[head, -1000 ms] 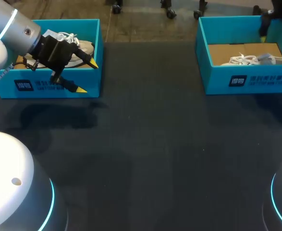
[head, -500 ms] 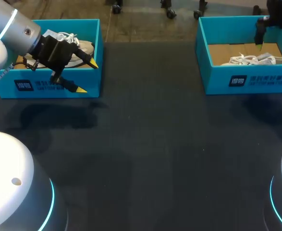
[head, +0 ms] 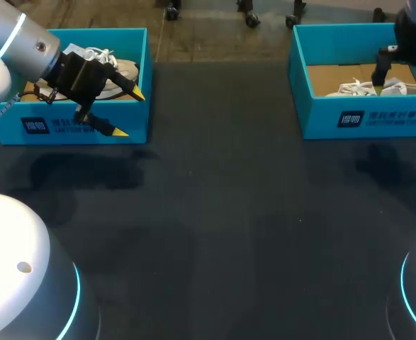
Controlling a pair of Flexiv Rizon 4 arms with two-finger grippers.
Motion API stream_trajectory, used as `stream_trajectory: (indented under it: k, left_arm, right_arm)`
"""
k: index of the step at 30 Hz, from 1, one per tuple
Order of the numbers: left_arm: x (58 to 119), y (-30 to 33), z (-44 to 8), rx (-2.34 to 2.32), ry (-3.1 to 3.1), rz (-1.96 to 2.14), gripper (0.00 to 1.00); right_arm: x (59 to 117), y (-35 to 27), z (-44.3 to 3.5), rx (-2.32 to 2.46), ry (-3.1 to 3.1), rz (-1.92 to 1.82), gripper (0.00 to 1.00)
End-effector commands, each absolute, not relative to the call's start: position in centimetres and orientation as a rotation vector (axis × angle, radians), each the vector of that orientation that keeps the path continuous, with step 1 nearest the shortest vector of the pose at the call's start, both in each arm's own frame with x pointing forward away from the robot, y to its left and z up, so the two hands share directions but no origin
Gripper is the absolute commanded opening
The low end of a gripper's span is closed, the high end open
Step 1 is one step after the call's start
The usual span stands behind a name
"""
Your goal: Take the shoe out of the shoebox, open the shoe tongue, remove and reinsert the insole, then place the shoe into the shoebox
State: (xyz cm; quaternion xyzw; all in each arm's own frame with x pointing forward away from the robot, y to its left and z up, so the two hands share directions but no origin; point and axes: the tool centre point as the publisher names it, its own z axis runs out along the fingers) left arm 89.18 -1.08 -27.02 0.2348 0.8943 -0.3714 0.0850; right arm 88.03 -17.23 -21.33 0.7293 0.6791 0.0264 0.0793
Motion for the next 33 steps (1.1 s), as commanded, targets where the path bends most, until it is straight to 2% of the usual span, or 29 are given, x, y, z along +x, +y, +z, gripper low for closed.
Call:
stream_trajectory:
  k: [1, 19, 33]
  left_arm:
    - [89.2, -0.9, -26.8, 0.737, 2.660, -1.107, 1.00]
    - [94.9, 5.7, -22.1, 1.764, 2.275, -0.742, 1.00]
    - [101.8, 11.8, -22.6, 2.111, 2.075, -0.388, 1.00]
  right_arm:
    - [87.6, -17.5, -21.4, 2.169, 2.023, 0.112, 1.00]
    - [87.6, -17.5, -21.4, 2.169, 2.023, 0.112, 1.00]
    - [87.6, -17.5, -21.4, 2.169, 2.023, 0.112, 1.00]
